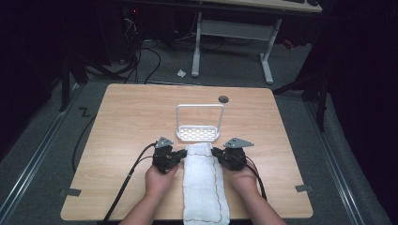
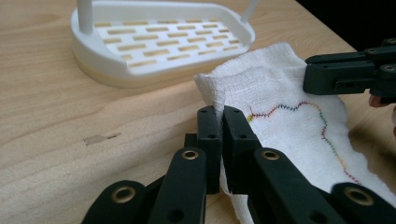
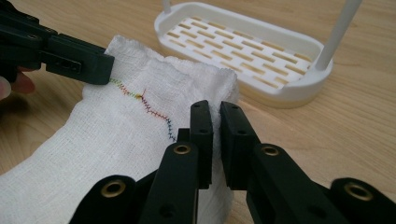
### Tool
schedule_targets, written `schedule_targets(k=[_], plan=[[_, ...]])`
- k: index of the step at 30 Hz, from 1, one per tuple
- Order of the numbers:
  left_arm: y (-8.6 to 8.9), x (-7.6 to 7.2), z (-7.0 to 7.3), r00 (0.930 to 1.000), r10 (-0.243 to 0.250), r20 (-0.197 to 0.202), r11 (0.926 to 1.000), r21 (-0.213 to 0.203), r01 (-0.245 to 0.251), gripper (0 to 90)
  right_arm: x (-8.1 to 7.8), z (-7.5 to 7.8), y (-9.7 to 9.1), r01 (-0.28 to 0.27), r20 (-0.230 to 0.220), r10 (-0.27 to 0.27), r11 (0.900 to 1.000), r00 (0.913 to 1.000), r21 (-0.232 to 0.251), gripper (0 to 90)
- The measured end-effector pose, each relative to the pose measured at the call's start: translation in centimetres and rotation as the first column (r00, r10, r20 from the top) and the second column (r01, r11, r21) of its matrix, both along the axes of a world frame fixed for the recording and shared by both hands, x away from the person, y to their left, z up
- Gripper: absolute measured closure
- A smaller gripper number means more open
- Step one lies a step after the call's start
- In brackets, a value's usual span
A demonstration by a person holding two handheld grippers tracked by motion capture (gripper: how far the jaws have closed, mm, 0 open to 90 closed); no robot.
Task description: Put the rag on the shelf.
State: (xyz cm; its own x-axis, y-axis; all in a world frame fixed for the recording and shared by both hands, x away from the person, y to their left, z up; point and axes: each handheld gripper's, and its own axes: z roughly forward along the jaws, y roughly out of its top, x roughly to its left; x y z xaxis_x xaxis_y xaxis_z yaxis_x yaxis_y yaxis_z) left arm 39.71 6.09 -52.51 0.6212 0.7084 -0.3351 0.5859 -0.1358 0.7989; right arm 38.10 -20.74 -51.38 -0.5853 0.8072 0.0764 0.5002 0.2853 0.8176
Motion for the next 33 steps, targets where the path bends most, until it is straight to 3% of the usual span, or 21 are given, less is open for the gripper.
schedule_targets(k=[3, 10, 18, 23, 24, 25, 27, 31, 33], plan=[[0.1, -0.5, 0.7, 0.9991, 0.004, 0.042, 1.0000, -0.003, -0.004, 86.5, -0.3, 0.3, 0.1, 0.001, 0.016, -0.001, 1.0000, 0.9999, 0.007, 84.4], [0.3, -1.0, 1.7, 0.9975, 0.019, 0.068, 0.9995, -0.026, -0.018, 86.5, -0.5, 0.7, 0.2, 0.006, 0.036, -0.007, 0.9999, 0.9993, 0.012, 84.3], [0.5, -1.0, 3.5, 0.9915, 0.037, 0.125, 0.9972, -0.070, -0.028, 86.6, -1.1, 2.5, 0.2, 0.021, 0.116, -0.026, 0.9991, 0.9930, 0.037, 84.2], [0.6, -1.1, 5.5, 0.9834, 0.044, 0.176, 0.9956, -0.089, -0.029, 86.6, -1.4, 4.5, 0.3, 0.020, 0.167, -0.029, 0.9982, 0.9855, 0.056, 84.3], [0.7, -1.2, 6.5, 0.9781, 0.044, 0.203, 0.9952, -0.094, -0.025, 86.7, -1.5, 5.5, 0.3, 0.017, 0.195, -0.028, 0.9982, 0.9804, 0.058, 84.3], [0.7, -1.2, 6.5, 0.9781, 0.044, 0.203, 0.9952, -0.094, -0.025, 86.7, -1.5, 6.0, 0.3, 0.018, 0.206, -0.030, 0.9980, 0.9781, 0.060, 84.3], [0.7, -1.2, 7.5, 0.9719, 0.041, 0.232, 0.9953, -0.095, -0.019, 86.7, -1.5, 6.3, 0.2, 0.019, 0.211, -0.031, 0.9981, 0.9771, 0.059, 84.3], [0.8, -1.4, 9.7, 0.9603, 0.042, 0.276, 0.9946, -0.103, -0.014, 86.7, -1.6, 8.6, 0.2, 0.012, 0.254, -0.026, 0.9983, 0.9669, 0.058, 84.3], [0.8, -1.4, 10.1, 0.9583, 0.044, 0.282, 0.9941, -0.107, -0.014, 86.7, -1.6, 9.0, 0.3, 0.011, 0.260, -0.027, 0.9982, 0.9652, 0.059, 84.3]])
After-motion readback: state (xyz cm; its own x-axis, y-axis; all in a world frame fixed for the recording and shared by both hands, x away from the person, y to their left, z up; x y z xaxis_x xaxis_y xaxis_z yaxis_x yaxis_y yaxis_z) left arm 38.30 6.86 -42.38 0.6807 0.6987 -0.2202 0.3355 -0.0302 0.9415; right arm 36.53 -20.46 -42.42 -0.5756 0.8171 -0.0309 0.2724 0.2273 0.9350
